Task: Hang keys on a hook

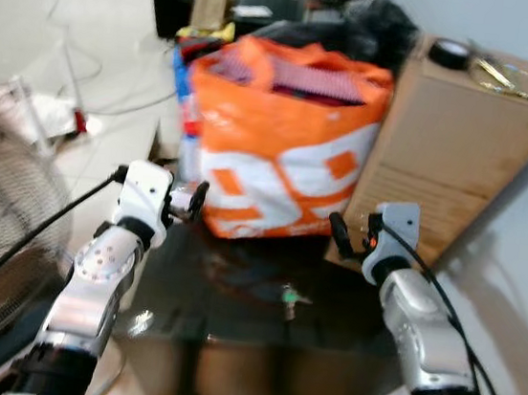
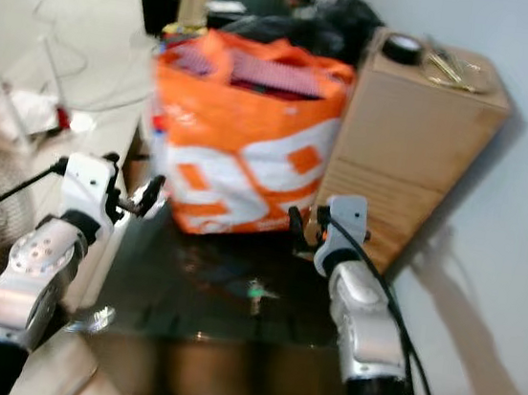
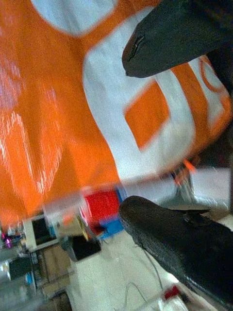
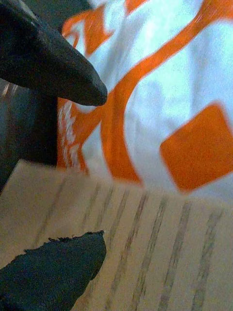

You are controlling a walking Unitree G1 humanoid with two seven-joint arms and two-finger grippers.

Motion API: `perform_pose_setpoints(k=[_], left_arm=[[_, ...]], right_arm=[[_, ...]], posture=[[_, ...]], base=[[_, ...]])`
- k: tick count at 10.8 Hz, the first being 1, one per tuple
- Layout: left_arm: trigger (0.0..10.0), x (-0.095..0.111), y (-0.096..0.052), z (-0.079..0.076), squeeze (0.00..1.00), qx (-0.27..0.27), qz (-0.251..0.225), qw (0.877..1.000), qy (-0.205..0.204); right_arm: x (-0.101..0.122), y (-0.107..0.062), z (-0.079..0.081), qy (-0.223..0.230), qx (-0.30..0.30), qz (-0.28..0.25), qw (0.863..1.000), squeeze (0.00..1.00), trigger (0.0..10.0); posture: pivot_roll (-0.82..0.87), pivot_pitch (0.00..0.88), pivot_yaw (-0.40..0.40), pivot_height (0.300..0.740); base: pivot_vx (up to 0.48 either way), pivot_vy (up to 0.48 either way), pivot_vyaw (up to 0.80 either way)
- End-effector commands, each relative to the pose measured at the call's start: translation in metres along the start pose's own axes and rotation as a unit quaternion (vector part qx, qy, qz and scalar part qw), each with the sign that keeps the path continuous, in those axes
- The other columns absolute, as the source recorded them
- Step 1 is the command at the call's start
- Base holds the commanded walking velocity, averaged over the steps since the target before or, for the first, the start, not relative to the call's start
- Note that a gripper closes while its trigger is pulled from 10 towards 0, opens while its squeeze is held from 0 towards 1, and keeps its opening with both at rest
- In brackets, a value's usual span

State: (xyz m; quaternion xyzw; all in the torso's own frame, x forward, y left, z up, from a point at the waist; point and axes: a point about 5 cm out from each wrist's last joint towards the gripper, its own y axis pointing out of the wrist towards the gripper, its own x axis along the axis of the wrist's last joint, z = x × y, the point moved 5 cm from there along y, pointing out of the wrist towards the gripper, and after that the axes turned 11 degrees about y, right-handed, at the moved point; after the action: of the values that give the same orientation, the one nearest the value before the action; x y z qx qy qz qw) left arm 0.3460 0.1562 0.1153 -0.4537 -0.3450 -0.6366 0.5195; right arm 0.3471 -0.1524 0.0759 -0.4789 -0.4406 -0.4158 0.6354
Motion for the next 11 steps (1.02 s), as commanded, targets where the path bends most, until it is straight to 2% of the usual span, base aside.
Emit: perform_pose_setpoints(k=[1,2,3,5,6,7,8,9,11], left_arm=[[10.0,0.003,0.001,-0.005,0.0,-0.01,-0.005,1.0,0.007],[10.0,0.003,0.001,-0.005,0.0,-0.011,-0.004,1.0,0.008],[10.0,0.003,0.002,-0.007,0.0,-0.016,-0.005,1.0,0.011],[10.0,0.0,0.002,-0.017,0.0,-0.046,0.001,0.999,0.019],[10.0,-0.004,0.001,-0.022,0.0,-0.067,0.009,0.997,0.026],[10.0,-0.012,-0.003,-0.032,0.0,-0.107,0.025,0.993,0.037],[10.0,-0.016,-0.006,-0.043,0.0,-0.153,0.033,0.987,0.041],[10.0,-0.02,-0.01,-0.051,0.0,-0.19,0.041,0.98,0.043],[10.0,-0.036,-0.031,-0.072,0.0,-0.302,0.08,0.949,0.048]], right_arm=[[0.001,0.002,0.003,-0.017,0.012,0.007,1.0,0.0,10.0],[0.003,0.002,-0.002,-0.001,0.001,0.002,1.0,0.0,10.0],[0.003,0.003,-0.009,0.005,-0.004,0.009,1.0,0.0,10.0],[0.0,0.003,-0.008,-0.018,0.015,0.025,0.999,0.0,10.0],[-0.015,0.002,-0.006,-0.003,0.029,0.068,0.997,0.27,10.0],[-0.04,-0.004,-0.003,0.0,0.047,0.131,0.99,1.0,10.0],[-0.062,-0.012,0.0,-0.014,0.073,0.184,0.98,1.0,10.0],[-0.07,-0.017,0.005,-0.012,0.093,0.203,0.975,1.0,10.0],[-0.082,-0.017,0.015,-0.008,0.123,0.227,0.966,1.0,10.0]], posture=[[-0.03,0.0,-0.029,0.74],[-0.03,0.0,-0.026,0.74],[-0.04,0.0,-0.022,0.74],[-0.04,0.0,-0.025,0.74],[-0.04,0.0,-0.025,0.74],[-0.04,0.0,-0.026,0.74],[-0.05,0.0,-0.023,0.74],[-0.05,0.0,-0.019,0.74],[-0.08,0.0,-0.002,0.74]], base=[[0.337,0.0,0.8],[0.334,0.0,0.8],[0.277,0.0,0.0],[0.0,0.0,0.0],[0.0,0.0,0.0],[0.0,0.0,0.0],[0.0,0.0,0.0],[0.0,0.0,0.0],[0.0,0.0,0.0]])
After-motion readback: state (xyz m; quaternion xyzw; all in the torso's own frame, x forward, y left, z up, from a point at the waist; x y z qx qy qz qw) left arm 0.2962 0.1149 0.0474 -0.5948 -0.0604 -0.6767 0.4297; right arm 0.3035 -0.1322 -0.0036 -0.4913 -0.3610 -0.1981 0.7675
